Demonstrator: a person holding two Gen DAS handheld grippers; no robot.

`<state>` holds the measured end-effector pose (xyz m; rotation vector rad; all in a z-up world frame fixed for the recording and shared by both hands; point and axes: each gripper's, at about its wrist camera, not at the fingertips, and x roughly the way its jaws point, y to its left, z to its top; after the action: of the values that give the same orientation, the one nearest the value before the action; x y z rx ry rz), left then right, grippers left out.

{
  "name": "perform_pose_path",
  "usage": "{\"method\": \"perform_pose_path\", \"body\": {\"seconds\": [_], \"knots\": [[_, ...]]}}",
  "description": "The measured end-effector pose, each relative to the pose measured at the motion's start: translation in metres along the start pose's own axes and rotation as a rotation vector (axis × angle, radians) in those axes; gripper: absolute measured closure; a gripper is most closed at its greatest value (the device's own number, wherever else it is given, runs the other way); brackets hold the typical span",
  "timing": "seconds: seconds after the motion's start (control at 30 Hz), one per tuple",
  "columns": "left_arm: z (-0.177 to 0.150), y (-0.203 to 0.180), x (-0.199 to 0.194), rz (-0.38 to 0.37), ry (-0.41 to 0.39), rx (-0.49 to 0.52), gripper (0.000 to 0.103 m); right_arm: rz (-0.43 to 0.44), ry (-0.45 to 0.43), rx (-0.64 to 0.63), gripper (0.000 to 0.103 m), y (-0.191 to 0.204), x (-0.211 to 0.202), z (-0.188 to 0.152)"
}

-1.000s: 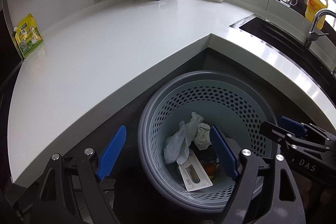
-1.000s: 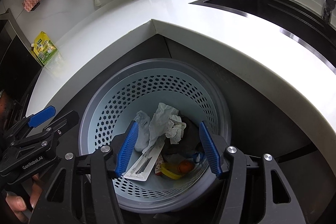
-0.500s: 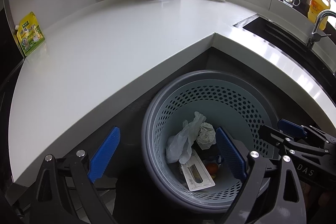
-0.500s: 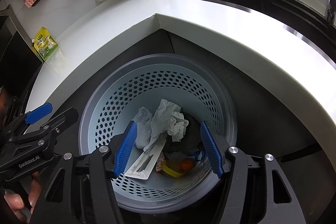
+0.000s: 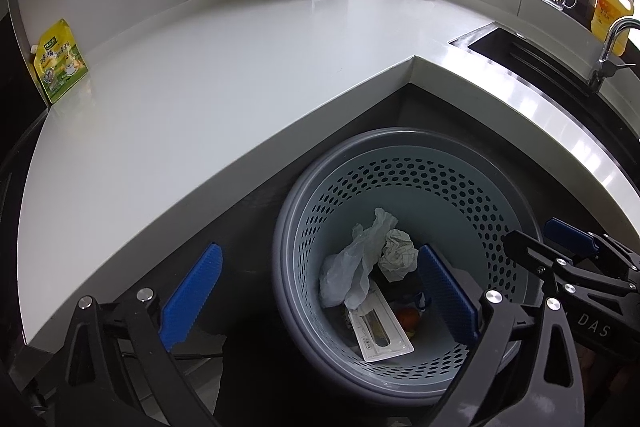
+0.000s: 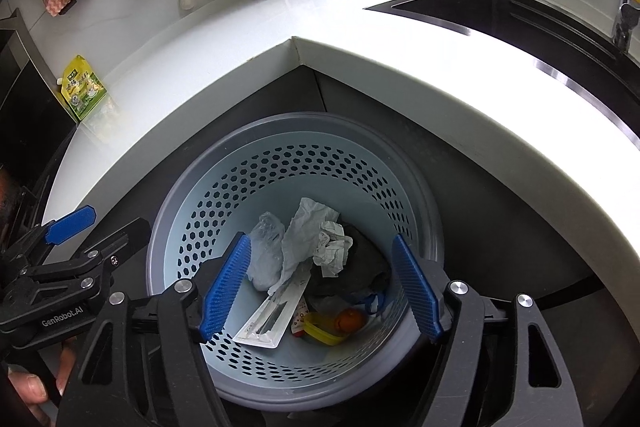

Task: Collect trash

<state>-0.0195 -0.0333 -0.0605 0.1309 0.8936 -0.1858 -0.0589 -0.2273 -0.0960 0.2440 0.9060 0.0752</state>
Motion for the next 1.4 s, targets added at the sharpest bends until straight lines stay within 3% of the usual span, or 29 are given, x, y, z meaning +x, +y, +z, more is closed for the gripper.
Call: {"method": "perform_pose_path", "body": {"seconds": [1.4], "knots": [[-0.0013,-0.0017,0.0008,0.05,0.001,0.01,0.006,-0.015,-0.002,-0.012,0.029,0.0008,0.0,-0.0013]]}}
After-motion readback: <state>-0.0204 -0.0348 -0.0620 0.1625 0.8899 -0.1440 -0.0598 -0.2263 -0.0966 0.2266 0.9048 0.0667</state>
